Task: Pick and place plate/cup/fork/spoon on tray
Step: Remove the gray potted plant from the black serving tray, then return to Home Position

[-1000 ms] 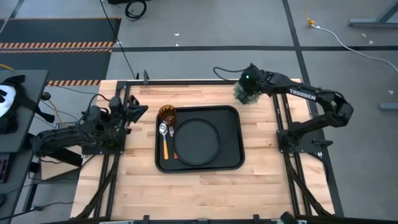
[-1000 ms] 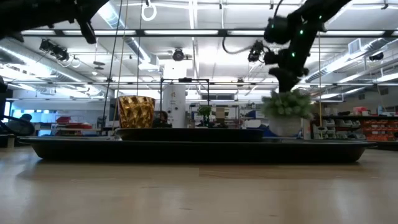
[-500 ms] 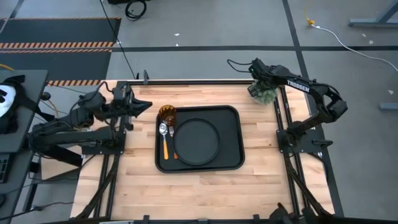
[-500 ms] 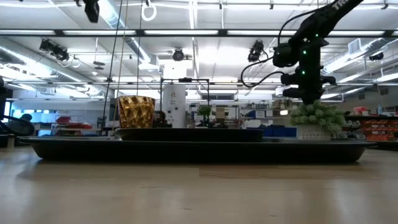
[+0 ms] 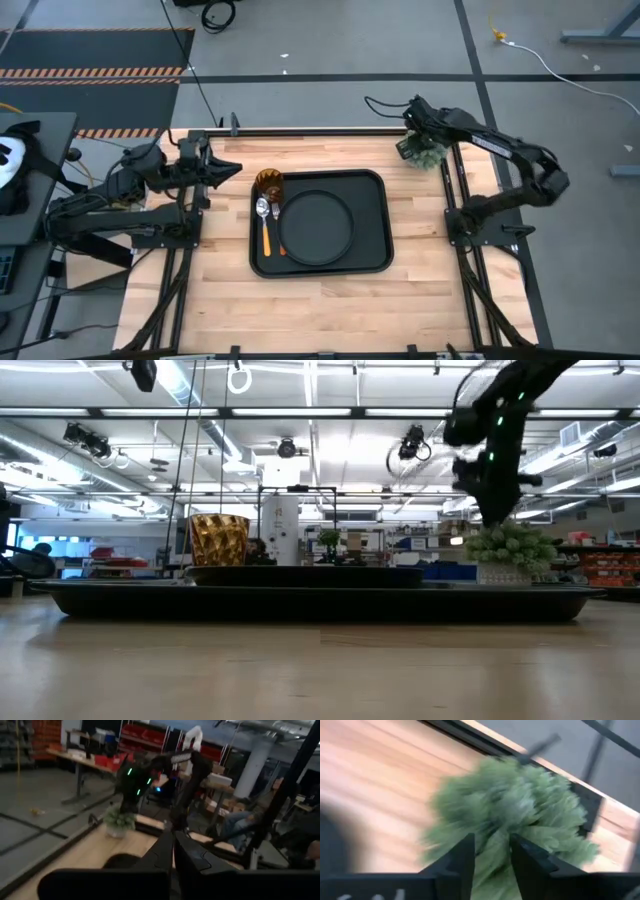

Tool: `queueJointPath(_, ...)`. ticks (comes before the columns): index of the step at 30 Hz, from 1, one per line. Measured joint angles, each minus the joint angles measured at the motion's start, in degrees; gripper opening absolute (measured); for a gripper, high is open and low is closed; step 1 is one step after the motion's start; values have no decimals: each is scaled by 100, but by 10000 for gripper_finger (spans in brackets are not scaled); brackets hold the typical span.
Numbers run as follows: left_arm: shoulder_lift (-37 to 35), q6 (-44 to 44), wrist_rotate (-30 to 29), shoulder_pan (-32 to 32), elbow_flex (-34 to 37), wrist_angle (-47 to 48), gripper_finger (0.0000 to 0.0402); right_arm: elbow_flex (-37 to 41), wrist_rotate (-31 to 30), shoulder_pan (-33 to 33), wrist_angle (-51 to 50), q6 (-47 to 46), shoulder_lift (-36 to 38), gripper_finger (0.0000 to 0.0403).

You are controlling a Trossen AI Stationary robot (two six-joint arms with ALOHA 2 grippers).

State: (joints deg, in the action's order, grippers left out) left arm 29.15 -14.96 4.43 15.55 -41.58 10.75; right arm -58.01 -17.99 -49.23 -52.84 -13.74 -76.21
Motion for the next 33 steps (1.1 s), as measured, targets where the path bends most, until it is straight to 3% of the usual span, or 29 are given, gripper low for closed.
queueJointPath(5, -41, -196, 524, -2, 2, 201, 22, 4, 453, 968, 90, -636, 1242, 150)
queueJointPath(10, -84, -83, 867, -136, 2, 72, 11, 89, 1243, 2542, 645, -1190, 2515, 146)
queueJointPath(13, -72, 61, 675, -363, 2, -65, 5, 483, 1697, 3628, 1455, -1276, 3121, 130)
queueJointPath(18, 51, 377, -42, -893, 2, -368, 3, 1488, 1733, 4912, 3163, -1308, 3784, 93)
queueJointPath(22, 42, 474, -420, -1058, 9, -115, 10, 2100, 1735, 5283, 3671, -1352, 4049, 69)
queueJointPath(28, 94, 410, -436, -1058, 9, 138, 31, 2597, 1924, 5376, 3761, -1168, 4090, 62)
queueJointPath(33, 236, 901, -377, -1060, 9, -44, 35, 3003, 1547, 5360, 4511, -820, 3972, 63)
